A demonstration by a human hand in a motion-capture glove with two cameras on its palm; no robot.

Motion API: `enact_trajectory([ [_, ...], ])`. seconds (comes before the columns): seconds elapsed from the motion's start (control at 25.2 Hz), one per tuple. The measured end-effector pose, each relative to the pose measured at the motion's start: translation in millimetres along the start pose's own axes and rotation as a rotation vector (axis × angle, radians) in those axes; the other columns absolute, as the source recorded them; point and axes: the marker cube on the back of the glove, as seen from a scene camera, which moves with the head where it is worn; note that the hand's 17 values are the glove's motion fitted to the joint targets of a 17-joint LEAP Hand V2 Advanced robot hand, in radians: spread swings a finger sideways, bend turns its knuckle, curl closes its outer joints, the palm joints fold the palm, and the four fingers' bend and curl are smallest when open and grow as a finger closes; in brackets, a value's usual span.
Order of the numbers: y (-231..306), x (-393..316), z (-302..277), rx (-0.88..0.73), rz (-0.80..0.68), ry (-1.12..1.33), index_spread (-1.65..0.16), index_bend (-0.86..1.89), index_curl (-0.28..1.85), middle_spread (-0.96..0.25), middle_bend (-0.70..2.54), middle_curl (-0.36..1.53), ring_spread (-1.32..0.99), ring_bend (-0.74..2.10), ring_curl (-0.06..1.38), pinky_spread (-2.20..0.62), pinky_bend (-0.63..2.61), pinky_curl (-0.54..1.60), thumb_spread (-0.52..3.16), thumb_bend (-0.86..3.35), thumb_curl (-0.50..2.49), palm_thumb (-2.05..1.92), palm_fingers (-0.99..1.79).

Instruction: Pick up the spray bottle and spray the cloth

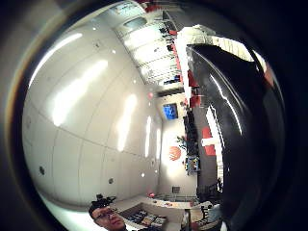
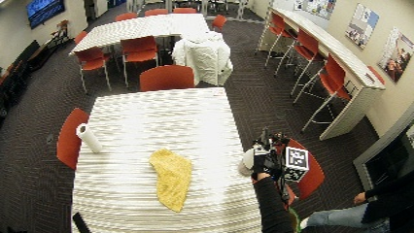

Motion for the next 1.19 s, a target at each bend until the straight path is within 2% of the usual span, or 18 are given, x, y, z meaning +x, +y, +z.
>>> enact_trajectory([
  [0.16,10,-1,23,-0.073,0.015,0.005,-0.1,0.51,0.54,0.0,0.61,0.54,-0.02,0.51,0.45,0.14,0.12,0.13,1.18,0.19,0.72,1.23,0.75],
  [0.59,42,-7,136,-0.406,0.013,0.004,-0.1,0.47,0.55,0.0,0.59,0.55,-0.04,0.51,0.46,0.13,0.12,0.15,1.15,0.18,0.74,1.23,0.78],
  [0.95,31,4,140,-0.454,0.042,0.114,-0.1,0.44,0.56,0.0,0.58,0.55,-0.05,0.51,0.47,0.12,0.13,0.17,1.13,0.18,0.76,1.23,0.81],
  [1.19,11,46,142,-0.549,0.216,0.332,-0.1,0.38,0.55,0.01,0.53,0.55,-0.04,0.54,0.47,0.11,0.17,0.2,1.1,0.16,0.77,1.22,0.87],
])
